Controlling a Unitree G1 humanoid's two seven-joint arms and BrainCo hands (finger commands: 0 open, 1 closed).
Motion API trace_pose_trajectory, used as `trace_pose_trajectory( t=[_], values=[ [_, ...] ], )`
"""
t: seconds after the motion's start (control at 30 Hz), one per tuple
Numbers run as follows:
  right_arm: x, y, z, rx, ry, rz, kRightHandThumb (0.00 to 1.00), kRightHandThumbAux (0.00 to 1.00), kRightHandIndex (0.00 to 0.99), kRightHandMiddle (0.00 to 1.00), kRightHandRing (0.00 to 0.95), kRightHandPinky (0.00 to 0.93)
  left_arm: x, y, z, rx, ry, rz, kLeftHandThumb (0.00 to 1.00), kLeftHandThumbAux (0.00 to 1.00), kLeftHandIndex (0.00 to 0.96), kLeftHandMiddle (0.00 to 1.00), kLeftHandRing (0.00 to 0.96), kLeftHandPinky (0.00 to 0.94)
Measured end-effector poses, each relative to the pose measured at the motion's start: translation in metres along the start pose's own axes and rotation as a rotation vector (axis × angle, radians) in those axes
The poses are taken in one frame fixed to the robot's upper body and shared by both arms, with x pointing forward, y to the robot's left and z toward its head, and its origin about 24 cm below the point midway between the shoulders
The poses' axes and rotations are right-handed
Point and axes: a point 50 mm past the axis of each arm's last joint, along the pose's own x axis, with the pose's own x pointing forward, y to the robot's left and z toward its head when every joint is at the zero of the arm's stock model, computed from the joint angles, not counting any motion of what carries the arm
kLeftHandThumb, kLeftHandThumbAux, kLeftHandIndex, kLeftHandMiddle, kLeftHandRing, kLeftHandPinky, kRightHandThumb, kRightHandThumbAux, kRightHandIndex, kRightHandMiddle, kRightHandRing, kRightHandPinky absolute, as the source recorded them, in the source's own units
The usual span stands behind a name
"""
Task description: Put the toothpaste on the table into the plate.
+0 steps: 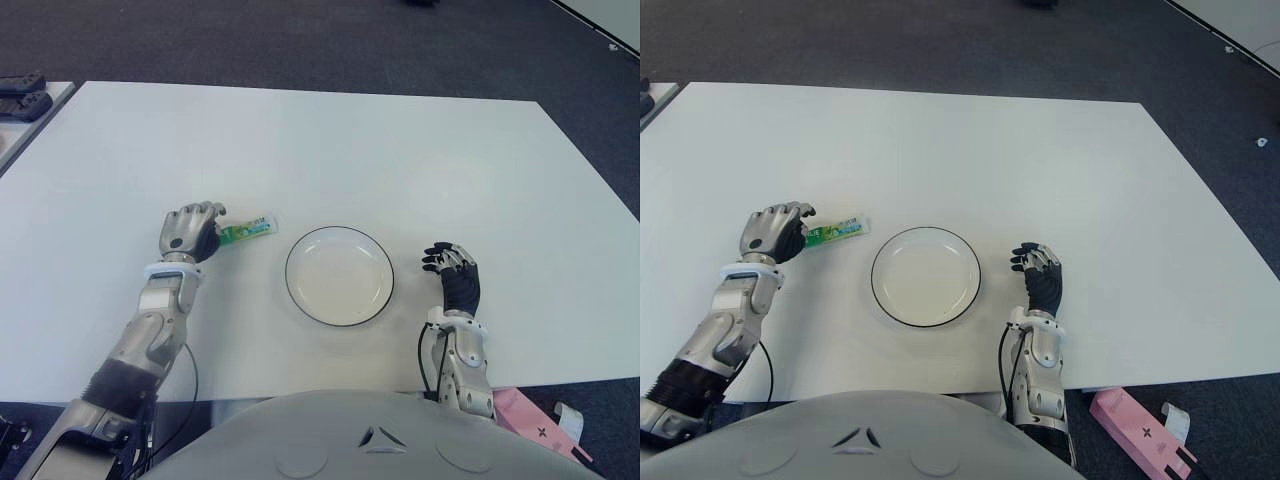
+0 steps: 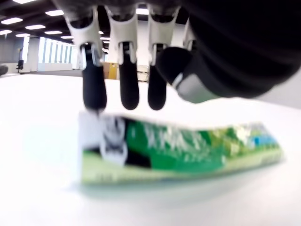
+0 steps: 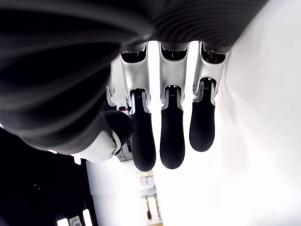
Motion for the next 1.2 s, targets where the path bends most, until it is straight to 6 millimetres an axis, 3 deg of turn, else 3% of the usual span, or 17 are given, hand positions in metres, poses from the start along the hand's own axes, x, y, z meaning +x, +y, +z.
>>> trace_pose_trajectory(
  t=[0.07, 0.13, 0.27, 0.37, 0.63, 1.0, 1.2],
  values=[
    [0.000, 0.000, 0.000, 0.000, 0.001, 0.001, 0.709, 0.725, 0.429, 0.529, 0.527, 0.525, 0.000, 0.003, -0.001, 0.001, -0.005, -0.028, 0.388, 0.418, 0.331, 0.469, 0.463, 0.439],
    [0.000, 0.001, 0.000, 0.000, 0.001, 0.002, 0.709, 0.725, 0.429, 0.529, 0.527, 0.526, 0.000, 0.005, -0.003, -0.002, -0.009, -0.064, 0.342, 0.393, 0.284, 0.418, 0.424, 0.410],
    [0.000, 0.001, 0.000, 0.000, 0.001, 0.002, 0.709, 0.725, 0.429, 0.528, 0.526, 0.523, 0.001, 0.010, -0.008, -0.018, -0.007, -0.132, 0.278, 0.371, 0.158, 0.319, 0.331, 0.333],
    [0.000, 0.000, 0.000, 0.000, 0.002, 0.002, 0.709, 0.725, 0.429, 0.528, 0.524, 0.518, 0.002, 0.016, -0.012, -0.016, -0.001, -0.185, 0.262, 0.367, 0.107, 0.279, 0.301, 0.329],
    [0.000, 0.001, 0.000, 0.000, 0.002, 0.005, 0.709, 0.724, 0.430, 0.534, 0.527, 0.531, 0.007, 0.034, -0.012, -0.006, -0.010, -0.228, 0.258, 0.366, 0.045, 0.249, 0.275, 0.314],
    [0.000, 0.001, 0.000, -0.002, 0.002, 0.007, 0.709, 0.724, 0.429, 0.534, 0.523, 0.515, 0.011, 0.042, -0.011, 0.026, -0.038, -0.273, 0.307, 0.341, 0.018, 0.233, 0.270, 0.374],
    [0.000, 0.001, 0.000, -0.001, 0.001, 0.004, 0.709, 0.725, 0.429, 0.530, 0.523, 0.521, 0.012, 0.043, -0.010, 0.033, -0.048, -0.280, 0.328, 0.337, 0.020, 0.232, 0.271, 0.348]
  ],
)
